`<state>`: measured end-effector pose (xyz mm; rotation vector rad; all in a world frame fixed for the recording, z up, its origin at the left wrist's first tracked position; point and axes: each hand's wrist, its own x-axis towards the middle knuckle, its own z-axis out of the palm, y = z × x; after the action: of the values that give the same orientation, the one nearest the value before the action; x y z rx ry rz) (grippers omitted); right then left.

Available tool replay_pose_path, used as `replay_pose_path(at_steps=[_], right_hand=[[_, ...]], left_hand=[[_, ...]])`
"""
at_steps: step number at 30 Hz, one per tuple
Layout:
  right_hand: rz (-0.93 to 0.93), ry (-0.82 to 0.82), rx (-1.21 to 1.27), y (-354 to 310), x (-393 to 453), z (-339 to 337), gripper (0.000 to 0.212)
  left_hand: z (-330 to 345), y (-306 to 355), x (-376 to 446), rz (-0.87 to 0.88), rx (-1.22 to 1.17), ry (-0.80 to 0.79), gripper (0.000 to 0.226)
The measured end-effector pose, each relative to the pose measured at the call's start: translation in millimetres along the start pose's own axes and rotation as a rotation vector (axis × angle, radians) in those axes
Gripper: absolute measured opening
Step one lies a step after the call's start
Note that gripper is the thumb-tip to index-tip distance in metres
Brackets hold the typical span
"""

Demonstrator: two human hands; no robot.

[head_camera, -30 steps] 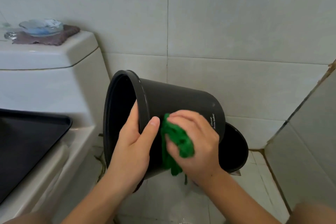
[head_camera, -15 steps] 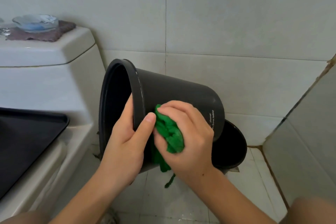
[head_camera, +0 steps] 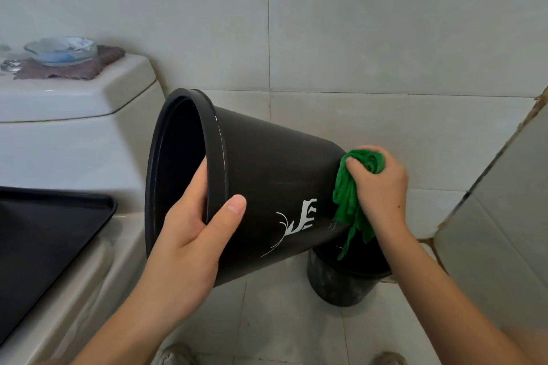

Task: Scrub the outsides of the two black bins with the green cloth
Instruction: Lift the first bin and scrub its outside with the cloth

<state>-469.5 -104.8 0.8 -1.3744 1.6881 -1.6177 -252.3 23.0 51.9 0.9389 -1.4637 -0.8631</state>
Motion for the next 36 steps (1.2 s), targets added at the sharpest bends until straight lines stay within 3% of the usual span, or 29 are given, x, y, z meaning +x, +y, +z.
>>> replay_pose_path(at_steps=[4,8,11,15,17,22,25,30,36], right_hand=[[0.016,-0.011,-0.019,0,12,-8,0.009],[-0.050,-0.030,-0.097,-7,3,-5,0.014],[-0.235,-0.097,-0.030,-22,-27,3,0.015],[-0.609,-0.220,0.073,-45,-62,3,0.022],[-0.698,-0.247,0.058,-43,-54,-4,0.022],[-0.167,-0.080,-0.084,-5,8,-18,0.015],[-0.120,-0.036,-0.128,0,10,-18,0.018],[-0.389,-0.149,-0.019,-34,-44,5,0.019],[-0.850,-0.264,0.094,-68,-90,7,0.023]], left_hand=[[-1,5,0,0.014,0.002,-0.022,0.045],[0,2,0,0.014,0.023,-0.032,0.058],[2,-1,2,0.004,0.016,-0.034,0.061],[1,-2,3,0.004,-0.060,0.025,0.043],[-3,3,3,0.007,-0.089,0.035,0.041],[-15,11,-1,-0.007,-0.088,0.005,0.043],[-16,11,-2,0.004,-0.043,-0.031,0.043],[-1,-4,2,-0.020,0.019,-0.120,0.059],[10,-9,4,-0.038,-0.024,-0.055,0.052]])
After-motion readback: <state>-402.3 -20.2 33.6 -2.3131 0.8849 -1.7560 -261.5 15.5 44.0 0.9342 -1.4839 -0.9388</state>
